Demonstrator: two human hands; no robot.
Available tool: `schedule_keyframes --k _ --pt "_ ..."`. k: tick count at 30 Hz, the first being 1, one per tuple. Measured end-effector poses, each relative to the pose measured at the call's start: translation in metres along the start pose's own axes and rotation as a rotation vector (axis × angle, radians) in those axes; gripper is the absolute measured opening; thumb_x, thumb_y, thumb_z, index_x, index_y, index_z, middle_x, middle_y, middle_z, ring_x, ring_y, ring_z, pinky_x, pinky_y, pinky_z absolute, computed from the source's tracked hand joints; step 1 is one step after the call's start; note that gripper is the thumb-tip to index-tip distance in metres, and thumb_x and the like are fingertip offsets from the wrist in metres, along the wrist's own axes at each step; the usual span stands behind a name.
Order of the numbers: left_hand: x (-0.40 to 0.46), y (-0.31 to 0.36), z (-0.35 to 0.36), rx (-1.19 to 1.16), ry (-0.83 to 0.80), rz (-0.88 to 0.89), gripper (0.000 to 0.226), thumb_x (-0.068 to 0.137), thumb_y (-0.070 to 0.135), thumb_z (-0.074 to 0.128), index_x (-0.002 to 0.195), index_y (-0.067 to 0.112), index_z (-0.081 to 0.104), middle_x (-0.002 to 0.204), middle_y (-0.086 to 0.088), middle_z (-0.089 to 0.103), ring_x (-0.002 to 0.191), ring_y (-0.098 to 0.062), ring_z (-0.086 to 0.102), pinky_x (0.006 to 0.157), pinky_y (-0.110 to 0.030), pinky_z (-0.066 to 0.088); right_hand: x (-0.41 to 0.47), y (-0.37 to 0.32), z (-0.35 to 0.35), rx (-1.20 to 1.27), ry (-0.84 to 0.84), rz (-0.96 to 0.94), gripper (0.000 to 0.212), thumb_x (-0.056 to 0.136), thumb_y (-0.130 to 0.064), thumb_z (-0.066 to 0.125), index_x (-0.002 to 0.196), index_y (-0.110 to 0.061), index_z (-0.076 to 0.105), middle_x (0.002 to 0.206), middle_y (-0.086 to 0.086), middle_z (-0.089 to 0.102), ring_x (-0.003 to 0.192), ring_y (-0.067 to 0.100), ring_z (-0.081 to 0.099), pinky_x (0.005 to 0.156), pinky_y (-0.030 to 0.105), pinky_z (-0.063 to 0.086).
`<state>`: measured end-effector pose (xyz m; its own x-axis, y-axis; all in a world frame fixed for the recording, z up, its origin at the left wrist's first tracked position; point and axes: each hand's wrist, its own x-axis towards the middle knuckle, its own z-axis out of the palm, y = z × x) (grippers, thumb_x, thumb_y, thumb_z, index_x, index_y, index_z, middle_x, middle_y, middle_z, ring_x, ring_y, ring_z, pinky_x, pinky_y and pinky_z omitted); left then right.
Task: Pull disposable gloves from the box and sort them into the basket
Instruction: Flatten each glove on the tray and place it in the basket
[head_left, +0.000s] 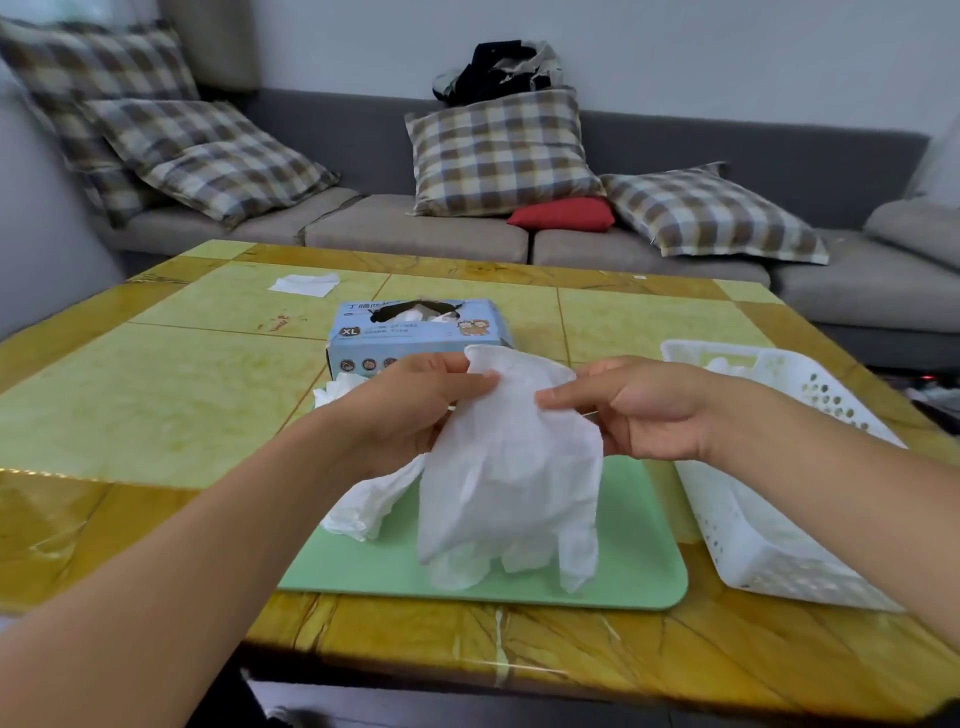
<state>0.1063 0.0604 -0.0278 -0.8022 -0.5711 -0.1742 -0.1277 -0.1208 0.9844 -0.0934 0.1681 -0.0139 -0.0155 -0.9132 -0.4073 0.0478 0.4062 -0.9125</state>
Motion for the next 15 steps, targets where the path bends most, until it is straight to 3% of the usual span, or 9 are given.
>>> schedule_keyframes --k 3,7,10,12,15 --pt "0.018 0.001 0.0 0.173 0.127 -0.02 0.015 0.1 0.021 0.062 0.089 0.012 0.066 0.088 -0.003 0.072 0.069 -0.014 0.067 0.059 -0.023 0.055 0.008 -0.001 -0.004 0.05 0.176 -0.038 0.016 0.089 -0.004 0.067 0.105 -0.006 0.069 0.096 0.01 0.074 0.074 0.016 0.071 0.072 0.031 0.062" --pt "0.031 0.025 0.006 0.123 0.268 0.408 0.025 0.098 0.02 0.064 0.074 0.022 0.072 0.083 0.003 0.074 0.082 -0.014 0.071 0.087 -0.027 0.058 0.0 -0.028 -0.017 -0.024 0.358 -0.456 0.018 0.086 -0.004 0.071 0.102 -0.01 0.07 0.098 0.007 0.074 0.086 0.02 0.07 0.086 0.035 0.057" --pt "0.024 0.036 0.01 0.307 0.331 0.616 0.013 0.098 0.017 0.064 0.095 0.021 0.076 0.09 0.01 0.078 0.083 -0.003 0.072 0.079 -0.016 0.054 -0.016 -0.038 -0.018 -0.208 0.41 -0.724 0.014 0.084 -0.002 0.074 0.096 -0.01 0.072 0.093 0.002 0.075 0.09 0.015 0.069 0.088 0.03 0.056" --pt "0.021 0.03 0.008 0.42 0.328 0.687 0.013 0.096 0.015 0.067 0.104 0.02 0.076 0.095 0.013 0.077 0.081 0.003 0.07 0.075 -0.011 0.051 -0.018 -0.03 -0.02 -0.365 0.425 -0.737 0.013 0.084 -0.002 0.075 0.095 -0.01 0.074 0.088 0.0 0.076 0.085 0.01 0.069 0.082 0.026 0.055" --pt "0.019 0.011 0.001 0.713 0.26 0.708 0.017 0.091 0.019 0.073 0.098 0.034 0.075 0.095 0.024 0.073 0.088 0.005 0.068 0.083 -0.012 0.05 -0.014 -0.009 -0.026 -0.631 0.309 -0.579 0.013 0.085 -0.002 0.076 0.096 -0.01 0.078 0.083 0.0 0.076 0.077 0.003 0.066 0.073 0.016 0.051"
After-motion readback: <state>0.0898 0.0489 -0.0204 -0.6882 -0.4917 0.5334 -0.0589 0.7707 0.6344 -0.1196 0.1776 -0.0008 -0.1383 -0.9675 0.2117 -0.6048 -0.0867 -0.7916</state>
